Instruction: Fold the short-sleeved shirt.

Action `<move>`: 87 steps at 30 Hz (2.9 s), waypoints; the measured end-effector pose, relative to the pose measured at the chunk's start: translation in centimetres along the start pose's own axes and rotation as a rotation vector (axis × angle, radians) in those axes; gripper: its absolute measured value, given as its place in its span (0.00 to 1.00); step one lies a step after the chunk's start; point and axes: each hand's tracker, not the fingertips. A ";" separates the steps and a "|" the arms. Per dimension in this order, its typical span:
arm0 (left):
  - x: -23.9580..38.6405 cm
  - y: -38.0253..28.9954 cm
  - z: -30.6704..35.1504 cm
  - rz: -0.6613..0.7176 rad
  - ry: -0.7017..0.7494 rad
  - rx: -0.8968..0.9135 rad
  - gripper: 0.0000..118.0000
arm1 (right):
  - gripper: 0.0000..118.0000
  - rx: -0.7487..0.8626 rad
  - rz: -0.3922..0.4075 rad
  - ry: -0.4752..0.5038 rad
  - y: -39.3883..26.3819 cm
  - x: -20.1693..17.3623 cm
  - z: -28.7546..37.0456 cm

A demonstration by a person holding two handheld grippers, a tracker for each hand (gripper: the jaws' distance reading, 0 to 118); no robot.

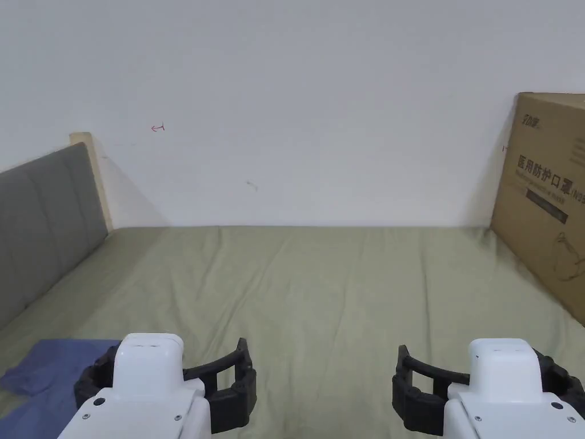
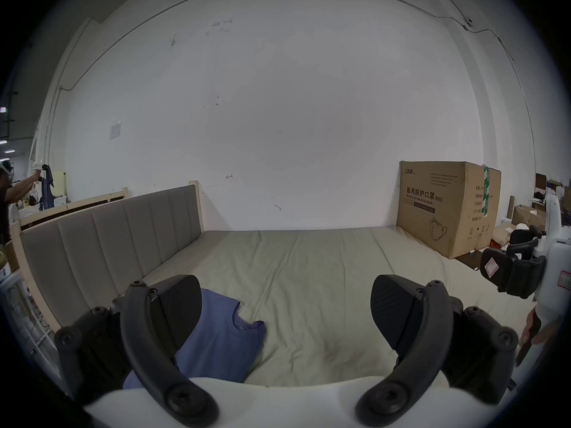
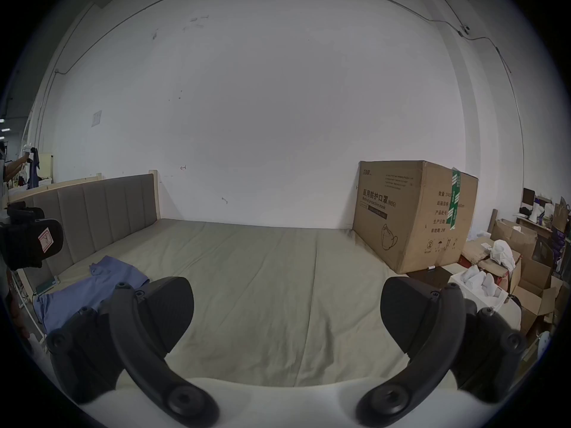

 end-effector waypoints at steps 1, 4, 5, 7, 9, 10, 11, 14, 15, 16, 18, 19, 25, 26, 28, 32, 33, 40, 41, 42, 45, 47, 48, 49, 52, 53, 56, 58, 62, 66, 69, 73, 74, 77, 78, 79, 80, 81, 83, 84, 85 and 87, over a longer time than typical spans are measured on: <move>0.0 0.0 0.0 0.002 0.001 -0.004 0.95 | 1.00 -0.003 -0.001 0.001 0.0 0.0 0.0; -0.1 -0.2 -0.2 0.004 0.001 -0.009 0.95 | 1.00 -0.009 -0.004 -0.002 -0.2 0.1 -0.2; -0.1 -0.3 -0.3 0.003 0.002 -0.010 0.95 | 1.00 -0.011 -0.004 -0.003 -0.2 0.2 -0.2; -0.1 -0.3 -0.4 0.000 -0.001 -0.015 0.95 | 1.00 -0.013 -0.004 -0.005 -0.3 0.2 -0.2; 0.0 -0.4 -0.5 -0.002 0.001 -0.017 0.95 | 1.00 -0.016 -0.005 -0.005 -0.3 0.2 -0.3; 0.0 -0.5 -0.5 -0.003 -0.001 -0.017 0.95 | 1.00 -0.017 -0.005 -0.005 -0.4 0.2 -0.3; 0.1 -0.5 -0.6 -0.003 -0.003 -0.019 0.95 | 1.00 -0.018 -0.005 -0.006 -0.4 0.2 -0.3; 0.1 -0.7 -0.6 0.003 -0.006 -0.025 0.95 | 1.00 -0.025 0.010 -0.021 -0.1 0.1 0.0; 0.1 -0.7 -0.5 0.007 -0.010 -0.025 0.95 | 1.00 -0.004 0.030 -0.031 0.1 0.0 0.3; 0.1 -0.8 -0.5 0.011 -0.012 -0.024 0.95 | 1.00 0.023 0.073 -0.048 0.2 -0.2 0.5; 0.0 -0.5 -0.6 0.029 -0.018 -0.022 0.95 | 1.00 0.052 0.150 -0.075 0.5 -0.7 0.7; -0.1 -0.2 -0.5 0.045 -0.025 -0.012 0.95 | 1.00 0.061 0.175 -0.067 0.8 -1.0 0.7; -1.3 0.8 0.4 0.344 -0.098 0.116 0.95 | 1.00 0.093 0.315 -0.061 2.5 -2.9 1.0; -1.8 0.4 0.5 0.429 -0.113 0.132 0.95 | 1.00 0.104 0.414 -0.077 2.3 -3.6 0.8; -2.9 -0.9 0.3 0.631 -0.130 0.139 0.96 | 1.00 0.131 0.672 -0.090 1.0 -5.2 0.7; -4.3 -5.3 -0.3 1.058 -0.103 0.096 0.97 | 1.00 0.104 1.104 -0.036 -2.3 -7.8 0.9; -4.5 -6.2 -0.5 1.087 -0.093 0.076 0.97 | 1.00 0.103 1.121 -0.044 -2.6 -8.0 1.4; -4.0 -4.5 -1.1 0.814 -0.034 0.047 0.97 | 1.00 -0.030 0.708 0.113 -0.4 -7.3 0.9; -3.7 -3.4 -1.2 0.699 -0.032 0.047 0.97 | 1.00 -0.075 0.522 0.151 0.7 -6.5 0.5; -3.0 -1.9 -1.4 0.548 -0.028 0.033 0.97 | 1.00 -0.111 0.291 0.192 2.1 -5.3 0.3; -0.1 1.2 -1.3 0.079 -0.055 0.010 0.98 | 1.00 -0.068 -0.164 0.148 3.3 -1.6 -0.3; 1.7 1.4 -0.9 -0.115 -0.032 0.043 0.99 | 1.00 -0.023 -0.274 0.073 2.4 0.4 -0.7; 2.2 1.1 -0.6 -0.164 -0.002 0.056 0.99 | 1.00 -0.019 -0.292 0.050 1.8 1.3 -0.9; 2.4 0.9 -0.4 -0.148 0.006 0.063 0.99 | 1.00 -0.040 -0.292 0.014 1.1 1.7 -1.2; 1.4 0.3 -0.4 0.051 -0.078 0.033 1.00 | 1.00 -0.080 -0.191 -0.068 -0.1 2.4 -1.4; 1.3 0.3 -0.6 0.074 -0.071 0.009 1.00 | 1.00 -0.059 -0.155 -0.080 -0.3 2.1 -1.1; 0.8 0.5 -0.7 0.048 -0.041 0.021 1.00 | 1.00 -0.008 -0.065 -0.112 -0.1 2.0 -0.9; 0.7 0.7 -0.6 0.020 -0.017 0.045 1.00 | 1.00 0.010 -0.009 -0.108 0.3 1.6 -0.6; 0.5 1.4 -0.3 0.028 -0.030 0.052 1.00 | 0.99 -0.003 0.027 -0.126 0.9 1.0 -0.4; 0.6 1.4 -0.4 0.019 -0.042 0.035 0.78 | 0.16 0.079 -0.022 -0.236 0.5 1.0 0.5; 1.3 1.2 -1.1 -0.055 0.025 -0.012 0.06 | 0.13 0.000 -0.060 -0.143 0.5 2.2 -0.4; 0.9 0.9 -1.5 -0.003 -0.004 -0.044 0.00 | 0.00 -0.010 -0.044 -0.143 -0.3 2.7 -0.5; 0.7 1.0 -1.5 0.031 -0.014 -0.046 0.00 | 0.00 -0.016 -0.028 -0.126 -0.3 2.7 -0.5; 0.5 1.2 -1.7 0.036 -0.017 -0.044 0.00 | 0.00 -0.016 -0.004 -0.133 -0.2 2.5 -0.6; 0.4 1.3 -1.8 0.026 -0.020 -0.047 0.00 | 0.00 -0.017 -0.006 -0.133 -0.1 2.5 -0.7; 0.4 1.3 -1.8 0.027 -0.018 -0.042 0.00 | 0.00 -0.021 -0.010 -0.113 0.0 2.6 -0.7; 0.4 1.3 -1.8 0.035 -0.023 -0.037 0.00 | 0.00 -0.018 -0.008 -0.116 0.0 2.5 -0.7; 0.3 1.4 -1.8 0.042 -0.039 -0.037 0.00 | 0.00 -0.014 0.001 -0.121 0.2 2.4 -0.7; 0.4 1.5 -1.6 0.039 -0.040 -0.016 0.00 | 0.00 -0.016 0.011 -0.112 0.3 2.3 -0.8; 0.5 1.6 -1.4 0.029 -0.045 -0.015 0.00 | 0.00 -0.021 0.012 -0.105 0.4 2.3 -0.8; 0.5 1.7 -1.2 0.021 -0.036 -0.005 0.00 | 0.00 -0.025 0.009 -0.094 0.4 2.2 -0.9; 0.1 2.0 -0.9 0.026 -0.042 0.001 0.00 | 0.00 -0.023 -0.001 -0.072 0.6 1.8 -0.8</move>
